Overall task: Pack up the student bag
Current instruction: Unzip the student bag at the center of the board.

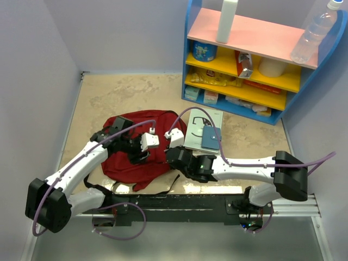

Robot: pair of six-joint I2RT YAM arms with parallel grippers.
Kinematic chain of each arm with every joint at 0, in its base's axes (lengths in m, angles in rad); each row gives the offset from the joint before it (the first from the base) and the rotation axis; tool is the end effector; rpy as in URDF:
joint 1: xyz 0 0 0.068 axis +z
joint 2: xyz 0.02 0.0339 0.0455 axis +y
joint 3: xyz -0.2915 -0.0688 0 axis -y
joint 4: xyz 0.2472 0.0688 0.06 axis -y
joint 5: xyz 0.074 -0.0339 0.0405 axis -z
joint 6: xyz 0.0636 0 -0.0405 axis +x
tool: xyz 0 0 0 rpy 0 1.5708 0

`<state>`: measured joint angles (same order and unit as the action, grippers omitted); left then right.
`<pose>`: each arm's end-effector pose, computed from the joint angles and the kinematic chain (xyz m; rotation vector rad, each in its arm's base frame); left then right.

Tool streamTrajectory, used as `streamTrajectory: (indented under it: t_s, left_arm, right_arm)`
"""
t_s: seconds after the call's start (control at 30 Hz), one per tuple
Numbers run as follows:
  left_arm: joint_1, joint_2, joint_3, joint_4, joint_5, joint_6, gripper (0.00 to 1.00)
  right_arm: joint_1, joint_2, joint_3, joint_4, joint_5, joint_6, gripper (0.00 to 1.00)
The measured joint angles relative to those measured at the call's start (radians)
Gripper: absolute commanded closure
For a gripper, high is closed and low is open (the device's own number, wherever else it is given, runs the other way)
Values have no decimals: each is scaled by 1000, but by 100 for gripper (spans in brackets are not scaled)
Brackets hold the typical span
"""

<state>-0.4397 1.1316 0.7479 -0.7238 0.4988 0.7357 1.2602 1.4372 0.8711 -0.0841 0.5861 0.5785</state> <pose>0.1732 -0.1151 0.2243 1.5478 2.0458 -0.5560 0.1322 0.2969 0.2436 -0.4074 2.0920 0.4454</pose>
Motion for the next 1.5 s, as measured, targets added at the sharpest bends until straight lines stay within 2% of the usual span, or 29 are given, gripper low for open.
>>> streamTrajectory:
  t_s: [0.03,0.13,0.5,0.7,0.83,1.03,1.17,1.27,1.3,1.4,1.5]
  left_arm:
    - [0,-6,27,-3,31,-8,20]
    - [-2,-5,58,21,113,-34,18]
    - [-43,180,66,71,235,-85,17]
    - [-45,288,129,10,300,-35,25]
    - [-45,291,144,-1,351,-25,34]
    - [-54,281,144,0,389,-18,31]
    - [-62,274,144,10,392,-22,42]
    - [-72,266,144,22,388,-29,58]
    - [-77,265,144,27,385,-35,73]
    - [-85,265,143,36,368,-47,93]
    - [-91,265,143,44,351,-45,100]
  right_arm:
    - [0,0,0,0,0,0,100]
    - [0,0,0,1,-1,1,100]
    - [0,-5,0,-1,-1,11,100]
    - [0,-39,0,-5,1,28,100]
    - [0,-62,0,-8,7,35,100]
    - [0,-75,0,-8,10,40,100]
    - [-4,-76,10,-13,16,39,100]
    - [-7,-76,20,-13,22,39,100]
    - [-8,-77,22,-15,25,38,100]
    - [-13,-82,22,-23,26,39,100]
    - [-24,-85,22,-30,26,40,100]
